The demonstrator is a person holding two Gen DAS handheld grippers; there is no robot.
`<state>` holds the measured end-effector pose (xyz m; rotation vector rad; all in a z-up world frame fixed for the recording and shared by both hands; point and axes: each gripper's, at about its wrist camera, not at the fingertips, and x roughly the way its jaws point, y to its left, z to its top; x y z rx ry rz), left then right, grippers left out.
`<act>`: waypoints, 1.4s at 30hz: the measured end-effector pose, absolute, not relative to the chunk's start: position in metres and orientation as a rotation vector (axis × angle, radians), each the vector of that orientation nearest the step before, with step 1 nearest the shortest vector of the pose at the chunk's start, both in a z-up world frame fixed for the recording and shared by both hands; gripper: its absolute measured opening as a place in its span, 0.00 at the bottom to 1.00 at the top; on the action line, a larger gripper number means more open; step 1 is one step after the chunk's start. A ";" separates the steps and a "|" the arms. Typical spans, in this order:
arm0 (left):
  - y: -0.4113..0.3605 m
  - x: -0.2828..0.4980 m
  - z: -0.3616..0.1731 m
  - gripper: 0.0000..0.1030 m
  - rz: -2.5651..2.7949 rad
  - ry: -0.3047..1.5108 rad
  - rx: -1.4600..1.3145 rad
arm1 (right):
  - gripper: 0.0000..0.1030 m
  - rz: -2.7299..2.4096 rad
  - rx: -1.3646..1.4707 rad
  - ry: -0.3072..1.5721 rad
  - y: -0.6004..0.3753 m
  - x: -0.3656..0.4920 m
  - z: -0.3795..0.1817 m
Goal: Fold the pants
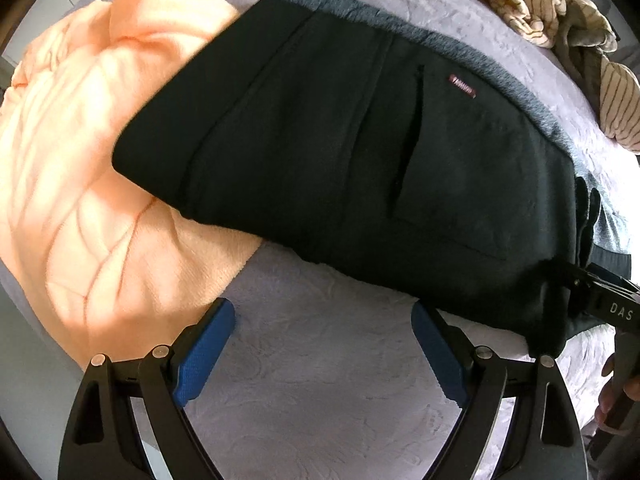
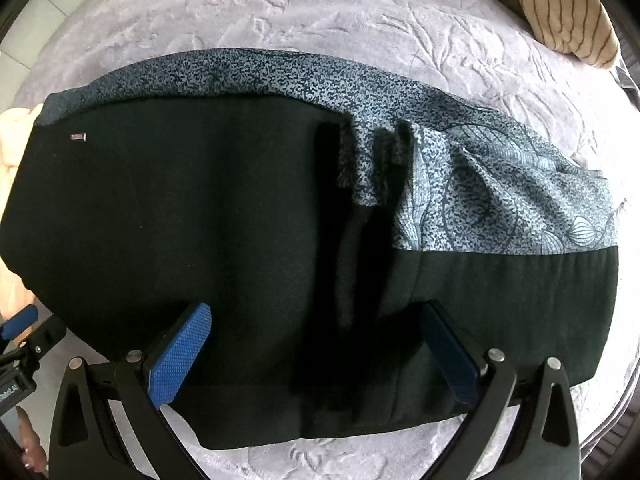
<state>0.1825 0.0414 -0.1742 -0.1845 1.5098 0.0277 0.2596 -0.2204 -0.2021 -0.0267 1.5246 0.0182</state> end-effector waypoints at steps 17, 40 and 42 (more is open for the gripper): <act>0.113 0.181 -0.160 0.88 -0.082 1.366 -0.478 | 1.00 0.035 -0.043 1.514 -0.223 0.262 -0.204; 0.097 0.201 -0.157 0.88 -0.185 1.240 -0.642 | 1.00 0.064 -0.043 1.477 -0.222 0.230 -0.185; 0.092 0.204 -0.146 0.88 -0.202 1.201 -0.625 | 1.00 0.059 -0.044 1.485 -0.222 0.231 -0.185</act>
